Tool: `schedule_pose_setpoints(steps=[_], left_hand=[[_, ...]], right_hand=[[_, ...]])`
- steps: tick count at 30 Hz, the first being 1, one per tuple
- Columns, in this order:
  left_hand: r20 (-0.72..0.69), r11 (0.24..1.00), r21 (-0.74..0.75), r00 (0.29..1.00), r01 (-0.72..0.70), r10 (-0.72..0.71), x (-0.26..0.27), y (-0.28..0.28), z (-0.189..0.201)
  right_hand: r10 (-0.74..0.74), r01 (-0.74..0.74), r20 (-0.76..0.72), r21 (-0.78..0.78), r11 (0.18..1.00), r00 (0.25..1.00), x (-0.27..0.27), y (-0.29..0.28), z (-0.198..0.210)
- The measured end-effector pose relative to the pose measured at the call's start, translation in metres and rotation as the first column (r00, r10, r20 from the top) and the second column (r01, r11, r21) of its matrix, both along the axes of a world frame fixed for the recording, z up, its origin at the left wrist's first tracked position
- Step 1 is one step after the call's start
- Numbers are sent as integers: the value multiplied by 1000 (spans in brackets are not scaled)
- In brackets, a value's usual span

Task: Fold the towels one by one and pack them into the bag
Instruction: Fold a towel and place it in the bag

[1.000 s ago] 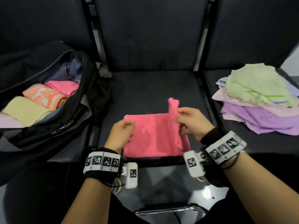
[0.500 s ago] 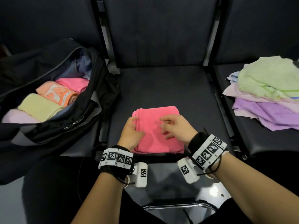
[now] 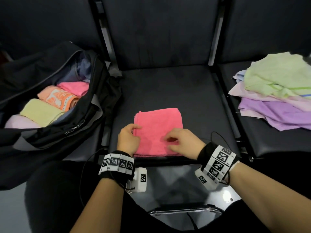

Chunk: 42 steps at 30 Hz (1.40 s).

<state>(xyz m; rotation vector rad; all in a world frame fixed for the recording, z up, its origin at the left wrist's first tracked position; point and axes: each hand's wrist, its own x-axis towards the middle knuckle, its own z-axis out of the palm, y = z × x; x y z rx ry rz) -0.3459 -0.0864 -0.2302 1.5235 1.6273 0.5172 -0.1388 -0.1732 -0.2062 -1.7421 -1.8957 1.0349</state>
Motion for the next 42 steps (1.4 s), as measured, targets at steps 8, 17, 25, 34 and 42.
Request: schedule_pose_setpoints(steps=[8, 17, 25, 34, 42], left_hand=[[-398, 937, 187, 895, 294, -202, 10, -14, 17], [-546, 847, -80, 688, 525, -478, 33, -33, 16], [-624, 818, 2, 640, 575, -449, 32, -26, 11], [-568, 819, 49, 690, 572, -448, 27, -22, 11], [-672, 799, 14, 598, 601, -438, 26, -25, 8]], right_hand=[[184, -212, 465, 8, 977, 866, -9, -12, -18], [87, -93, 270, 10, 996, 959, 1, 3, -12], [-65, 56, 88, 98, 994, 994, 10, 7, -2], [63, -125, 591, 66, 990, 805, -8, -8, -20], [15, -37, 385, 50, 998, 923, 16, 5, -16]])
